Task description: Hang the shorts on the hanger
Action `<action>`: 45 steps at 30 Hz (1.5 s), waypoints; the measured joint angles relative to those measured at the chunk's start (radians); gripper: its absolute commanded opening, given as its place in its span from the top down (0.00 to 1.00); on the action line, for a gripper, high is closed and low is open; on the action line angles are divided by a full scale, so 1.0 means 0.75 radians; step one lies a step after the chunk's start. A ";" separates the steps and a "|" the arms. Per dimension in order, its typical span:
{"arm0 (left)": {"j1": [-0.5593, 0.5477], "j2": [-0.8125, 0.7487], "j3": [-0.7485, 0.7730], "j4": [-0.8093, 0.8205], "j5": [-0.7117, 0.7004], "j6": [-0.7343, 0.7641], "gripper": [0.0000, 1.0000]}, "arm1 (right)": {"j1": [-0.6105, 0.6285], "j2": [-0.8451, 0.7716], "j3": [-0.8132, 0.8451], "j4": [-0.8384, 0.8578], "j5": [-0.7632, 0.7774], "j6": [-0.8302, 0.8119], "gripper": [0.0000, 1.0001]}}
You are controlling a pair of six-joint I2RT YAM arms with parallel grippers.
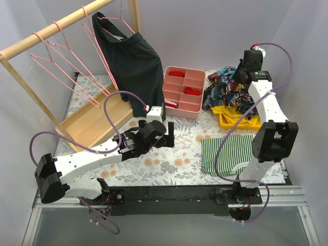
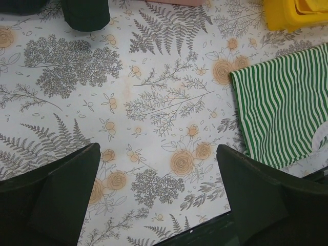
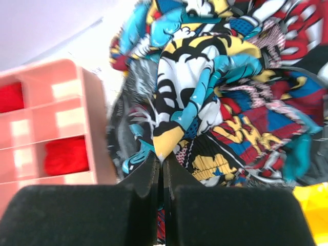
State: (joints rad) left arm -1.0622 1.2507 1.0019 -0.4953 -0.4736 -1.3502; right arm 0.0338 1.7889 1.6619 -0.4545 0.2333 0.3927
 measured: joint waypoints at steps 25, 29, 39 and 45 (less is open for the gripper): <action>0.009 -0.340 0.037 0.255 0.131 0.115 0.15 | 0.498 -0.748 0.267 0.031 -0.328 0.101 0.99; 0.009 -0.307 0.111 0.365 0.172 0.194 0.15 | 0.647 -0.763 0.109 0.038 -0.337 0.150 0.99; 0.009 -0.089 0.109 0.693 0.114 0.309 0.65 | 0.828 -0.781 -0.248 0.000 -0.375 0.298 0.99; 0.003 -0.023 0.071 0.752 0.071 0.294 1.00 | 0.831 -0.818 -0.262 -0.080 -0.335 0.297 0.51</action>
State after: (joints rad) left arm -1.0603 1.2335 1.0550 0.0689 -0.4206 -1.1297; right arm 0.6567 1.1751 1.4651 -0.5144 -0.0181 0.6151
